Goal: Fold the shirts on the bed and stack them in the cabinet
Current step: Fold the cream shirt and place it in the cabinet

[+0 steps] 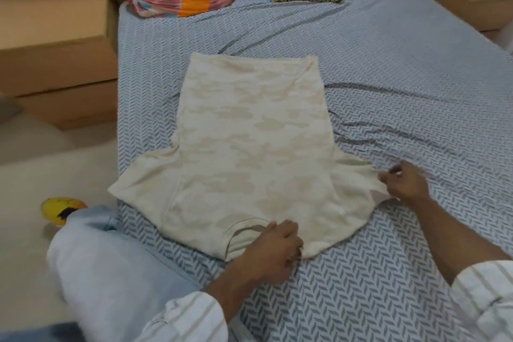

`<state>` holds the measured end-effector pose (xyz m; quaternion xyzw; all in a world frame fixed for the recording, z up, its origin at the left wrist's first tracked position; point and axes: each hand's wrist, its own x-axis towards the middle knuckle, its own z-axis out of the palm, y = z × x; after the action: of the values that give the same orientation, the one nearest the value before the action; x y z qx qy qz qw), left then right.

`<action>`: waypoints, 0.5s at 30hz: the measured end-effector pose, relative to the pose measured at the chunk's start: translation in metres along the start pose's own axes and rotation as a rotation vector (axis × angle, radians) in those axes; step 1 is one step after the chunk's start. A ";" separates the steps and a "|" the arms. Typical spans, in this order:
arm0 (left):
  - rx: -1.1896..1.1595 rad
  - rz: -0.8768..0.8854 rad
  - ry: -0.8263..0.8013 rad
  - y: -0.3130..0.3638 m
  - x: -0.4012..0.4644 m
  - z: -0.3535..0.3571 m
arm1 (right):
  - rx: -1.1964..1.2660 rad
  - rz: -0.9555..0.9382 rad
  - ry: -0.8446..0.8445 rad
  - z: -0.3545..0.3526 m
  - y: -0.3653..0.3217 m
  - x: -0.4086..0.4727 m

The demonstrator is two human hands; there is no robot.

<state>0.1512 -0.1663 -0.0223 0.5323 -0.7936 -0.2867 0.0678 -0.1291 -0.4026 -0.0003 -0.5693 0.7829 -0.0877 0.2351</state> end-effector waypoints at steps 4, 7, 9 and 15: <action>-0.373 -0.190 0.332 -0.023 -0.023 -0.009 | -0.231 -0.085 0.258 0.028 -0.028 -0.043; -0.429 -0.493 0.797 -0.061 -0.049 -0.038 | -0.132 -0.486 0.279 0.074 -0.078 -0.109; -0.443 -0.750 0.942 -0.089 -0.073 -0.070 | 0.009 -0.708 0.103 0.111 -0.117 -0.157; -0.708 -1.501 1.086 -0.196 -0.142 -0.112 | -0.140 -1.111 -0.425 0.185 -0.228 -0.277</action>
<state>0.4153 -0.1362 -0.0049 0.9051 0.0196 -0.1932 0.3782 0.2176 -0.1967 0.0049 -0.9126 0.3078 -0.0300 0.2675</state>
